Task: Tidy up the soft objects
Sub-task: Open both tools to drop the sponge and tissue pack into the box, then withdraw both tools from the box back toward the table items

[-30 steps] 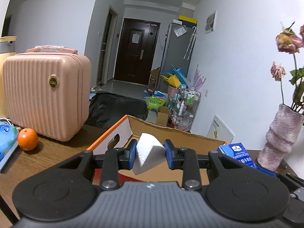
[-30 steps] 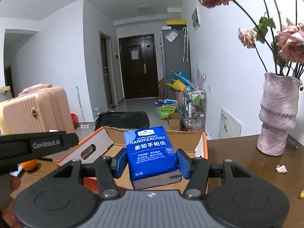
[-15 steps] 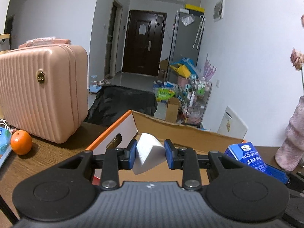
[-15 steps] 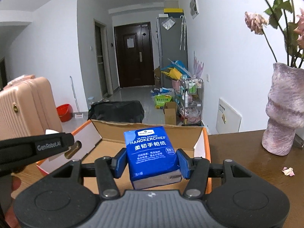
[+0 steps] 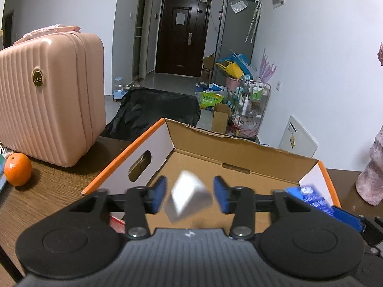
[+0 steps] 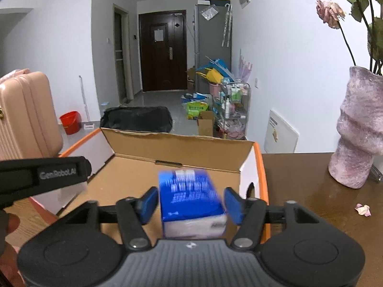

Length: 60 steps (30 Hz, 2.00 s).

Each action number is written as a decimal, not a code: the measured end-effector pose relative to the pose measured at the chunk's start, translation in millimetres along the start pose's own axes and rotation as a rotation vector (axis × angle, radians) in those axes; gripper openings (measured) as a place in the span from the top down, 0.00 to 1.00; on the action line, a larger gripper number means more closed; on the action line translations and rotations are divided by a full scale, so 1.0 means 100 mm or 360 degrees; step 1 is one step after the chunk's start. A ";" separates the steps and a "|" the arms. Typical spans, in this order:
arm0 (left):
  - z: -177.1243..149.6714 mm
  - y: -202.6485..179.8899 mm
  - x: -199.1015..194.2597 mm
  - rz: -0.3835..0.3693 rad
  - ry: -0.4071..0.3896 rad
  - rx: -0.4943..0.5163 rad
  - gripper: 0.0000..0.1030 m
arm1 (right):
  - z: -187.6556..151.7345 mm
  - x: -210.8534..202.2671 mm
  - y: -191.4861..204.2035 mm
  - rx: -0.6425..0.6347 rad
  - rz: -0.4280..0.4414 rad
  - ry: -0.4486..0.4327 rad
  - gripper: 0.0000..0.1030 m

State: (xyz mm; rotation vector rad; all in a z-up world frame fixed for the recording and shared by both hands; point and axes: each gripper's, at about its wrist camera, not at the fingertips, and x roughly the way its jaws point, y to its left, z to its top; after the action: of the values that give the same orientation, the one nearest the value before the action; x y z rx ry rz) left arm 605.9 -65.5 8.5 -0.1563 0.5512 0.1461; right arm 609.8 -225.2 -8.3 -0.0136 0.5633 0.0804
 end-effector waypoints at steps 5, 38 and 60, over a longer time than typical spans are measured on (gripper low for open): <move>0.00 0.00 0.00 0.0057 -0.0022 0.0002 0.05 | 0.00 0.00 -0.01 0.0021 -0.0063 0.0020 0.00; -0.20 0.18 -0.68 0.0124 -0.0240 0.0004 0.00 | -0.24 -0.63 -0.05 0.0003 -0.0048 -0.0080 0.00; -0.72 0.50 -1.35 0.0109 -0.0356 0.0074 0.00 | -0.84 -1.41 0.14 -0.0115 0.0042 -0.0213 0.00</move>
State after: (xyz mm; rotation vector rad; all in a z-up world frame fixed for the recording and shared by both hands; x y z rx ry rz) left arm 446.0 -42.9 14.1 -0.0745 0.3370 0.2147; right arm 444.9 -224.1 -4.0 -0.0704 0.4268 0.1262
